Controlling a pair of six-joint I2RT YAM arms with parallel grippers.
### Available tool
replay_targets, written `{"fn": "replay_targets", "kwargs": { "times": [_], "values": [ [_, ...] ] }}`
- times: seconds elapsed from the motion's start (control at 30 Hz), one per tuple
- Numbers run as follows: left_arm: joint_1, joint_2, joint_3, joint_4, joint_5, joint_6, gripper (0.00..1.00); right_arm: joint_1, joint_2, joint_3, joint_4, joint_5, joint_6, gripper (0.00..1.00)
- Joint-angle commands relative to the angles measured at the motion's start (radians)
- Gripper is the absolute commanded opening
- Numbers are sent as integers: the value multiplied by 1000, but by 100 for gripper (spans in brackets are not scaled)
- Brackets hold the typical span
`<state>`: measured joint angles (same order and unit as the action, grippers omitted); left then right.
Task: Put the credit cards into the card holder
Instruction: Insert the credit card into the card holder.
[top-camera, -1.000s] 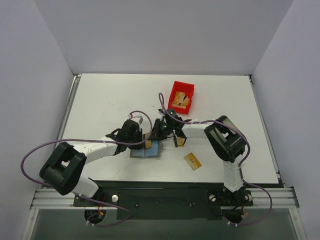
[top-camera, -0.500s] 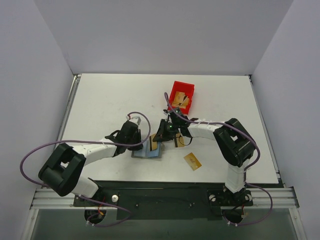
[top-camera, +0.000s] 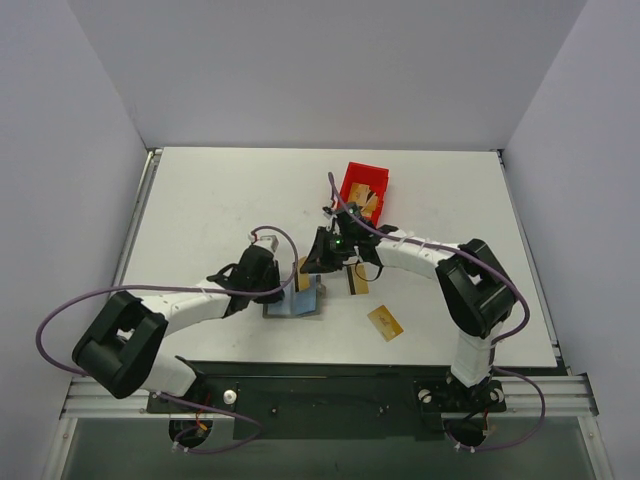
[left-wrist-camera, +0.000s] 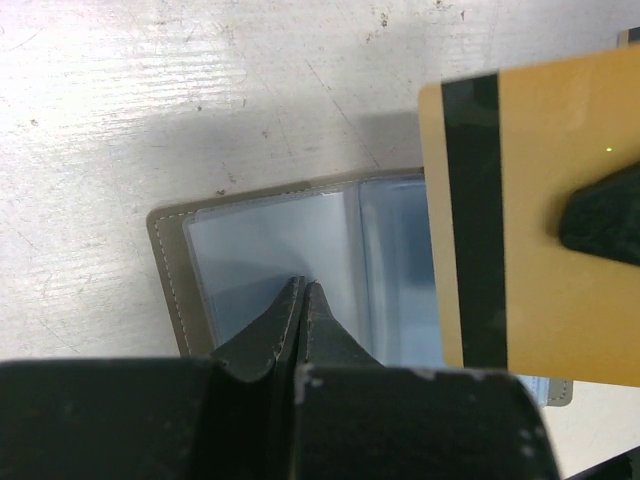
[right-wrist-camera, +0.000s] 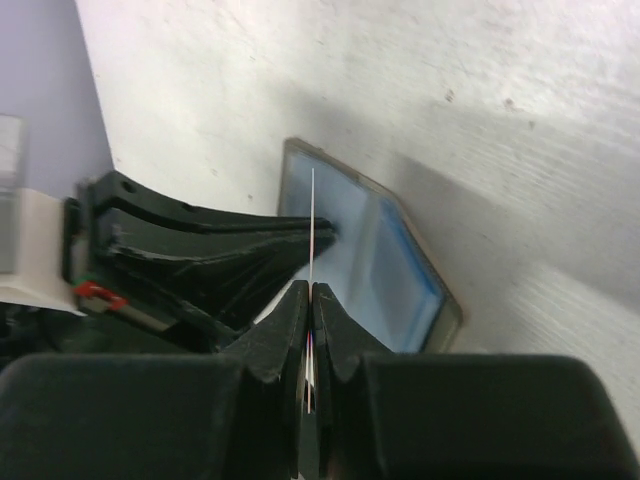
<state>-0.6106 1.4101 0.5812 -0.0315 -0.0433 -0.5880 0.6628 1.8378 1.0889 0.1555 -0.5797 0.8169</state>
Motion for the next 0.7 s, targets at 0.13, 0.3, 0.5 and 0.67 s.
{"fn": "replay_targets", "kwargs": {
  "times": [0.13,0.3,0.5,0.67],
  "values": [
    [5,-51,-27,4,-17,-35,0,23,-17,89,-91,15,45,0],
    [3,-75,-44,1,-18,-62,0,46,-37,63,-114,23,50,0],
    [2,-102,-61,13,-21,-81,0,77,-32,17,-83,29,33,0],
    [2,-105,-64,16,-24,-84,0,86,-12,-15,-67,58,-18,0]
  ]
}}
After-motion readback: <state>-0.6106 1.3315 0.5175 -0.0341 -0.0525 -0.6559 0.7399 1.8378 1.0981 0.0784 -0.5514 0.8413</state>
